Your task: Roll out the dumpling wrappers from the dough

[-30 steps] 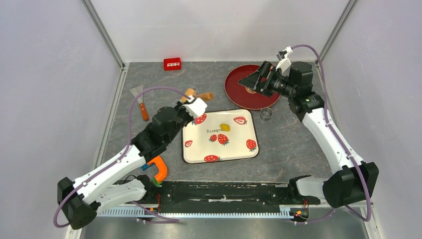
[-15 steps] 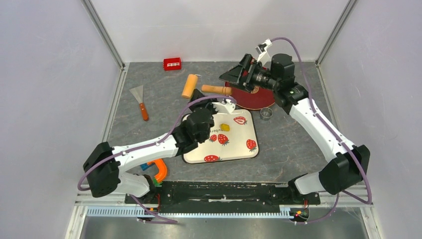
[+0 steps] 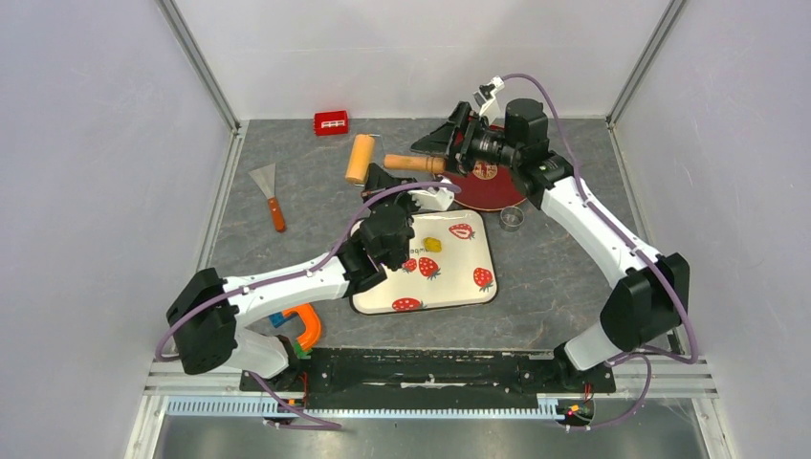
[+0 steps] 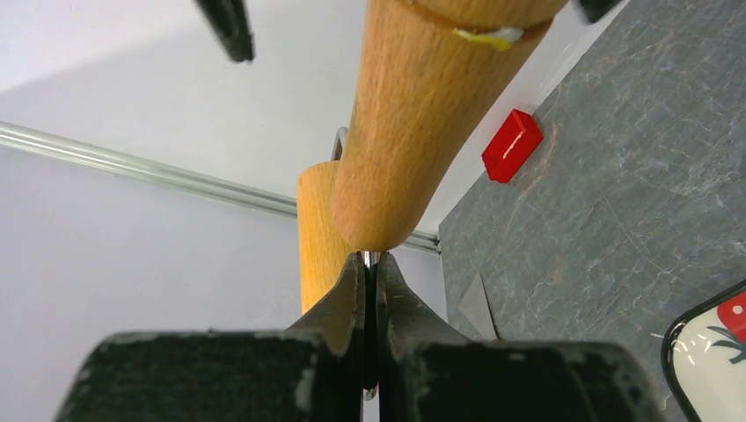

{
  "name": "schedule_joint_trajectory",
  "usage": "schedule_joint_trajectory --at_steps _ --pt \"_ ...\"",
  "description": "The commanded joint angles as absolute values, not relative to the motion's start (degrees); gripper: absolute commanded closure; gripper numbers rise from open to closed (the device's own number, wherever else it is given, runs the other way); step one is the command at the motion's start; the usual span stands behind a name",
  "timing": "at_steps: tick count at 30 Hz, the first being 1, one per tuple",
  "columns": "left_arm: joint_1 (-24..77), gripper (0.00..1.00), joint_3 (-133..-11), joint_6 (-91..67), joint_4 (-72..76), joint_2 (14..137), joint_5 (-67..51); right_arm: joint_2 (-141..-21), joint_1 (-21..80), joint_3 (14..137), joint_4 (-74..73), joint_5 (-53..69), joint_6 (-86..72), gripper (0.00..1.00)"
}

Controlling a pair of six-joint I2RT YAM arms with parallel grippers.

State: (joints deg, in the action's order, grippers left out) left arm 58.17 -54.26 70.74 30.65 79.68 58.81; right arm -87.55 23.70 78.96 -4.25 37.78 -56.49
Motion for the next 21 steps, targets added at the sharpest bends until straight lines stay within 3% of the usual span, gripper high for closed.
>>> schedule_joint_trajectory --at_steps 1,5,15,21 --pt "59.0 0.98 -57.2 74.0 34.4 80.0 59.2 -89.9 24.4 81.9 2.5 42.3 -60.9 0.21" --pt "58.9 0.98 -57.0 74.0 33.6 80.4 59.3 -92.6 25.5 84.8 0.8 45.2 -60.6 0.29" --pt "59.1 0.98 -57.4 74.7 31.7 80.7 59.9 -93.7 26.1 87.7 -8.0 48.4 -55.4 0.32" --pt "59.6 0.98 -58.4 74.7 31.3 81.5 60.0 -93.3 26.5 86.7 -8.7 48.3 -55.0 0.44"
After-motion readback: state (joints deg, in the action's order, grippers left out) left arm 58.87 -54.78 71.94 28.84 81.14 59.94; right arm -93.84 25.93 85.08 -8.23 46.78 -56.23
